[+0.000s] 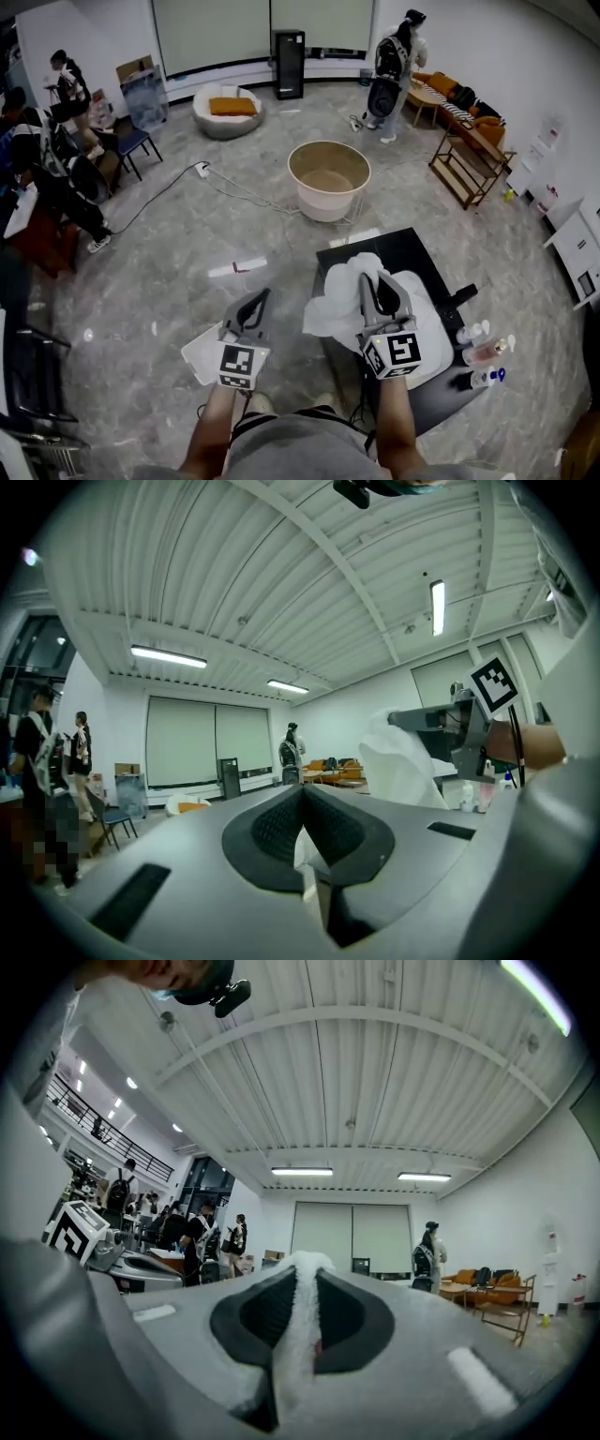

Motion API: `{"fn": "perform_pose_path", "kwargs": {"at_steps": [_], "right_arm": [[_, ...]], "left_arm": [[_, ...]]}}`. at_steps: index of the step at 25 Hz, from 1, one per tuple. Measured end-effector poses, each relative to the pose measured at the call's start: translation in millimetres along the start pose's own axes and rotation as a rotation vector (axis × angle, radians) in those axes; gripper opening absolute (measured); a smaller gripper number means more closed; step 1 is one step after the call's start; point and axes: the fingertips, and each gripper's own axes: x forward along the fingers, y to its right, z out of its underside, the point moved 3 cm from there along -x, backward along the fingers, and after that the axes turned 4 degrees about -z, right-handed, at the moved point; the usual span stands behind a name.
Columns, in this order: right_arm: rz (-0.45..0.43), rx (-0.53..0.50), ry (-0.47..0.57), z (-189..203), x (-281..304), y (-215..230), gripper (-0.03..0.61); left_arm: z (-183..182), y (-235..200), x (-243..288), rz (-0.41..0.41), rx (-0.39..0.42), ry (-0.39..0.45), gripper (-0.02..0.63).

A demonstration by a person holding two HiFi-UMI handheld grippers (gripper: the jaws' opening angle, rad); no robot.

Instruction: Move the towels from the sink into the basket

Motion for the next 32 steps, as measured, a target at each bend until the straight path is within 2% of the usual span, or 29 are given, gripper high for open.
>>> {"fn": "perform_pose_path", "kwargs": {"at_steps": [12, 26, 32], "right_arm": [[-0.240, 0.010, 0.057, -14.4, 93.0, -147.6, 0.040], [-0.513, 0.078, -0.002, 20.6, 159.1, -320.4, 0.041], [-0.652, 0.100, -0.060, 51.1, 186.1, -379.1, 0.041]], "left_arm": [[21.5, -130.4, -92.5, -0.219, -0.002, -0.018, 0.009], [68.1, -239.1, -210.2, -0.463, -0.042, -0.093, 0.009], [100.1, -270.1, -239.6, -0.582, -0.119, -0.136, 0.009]]}}
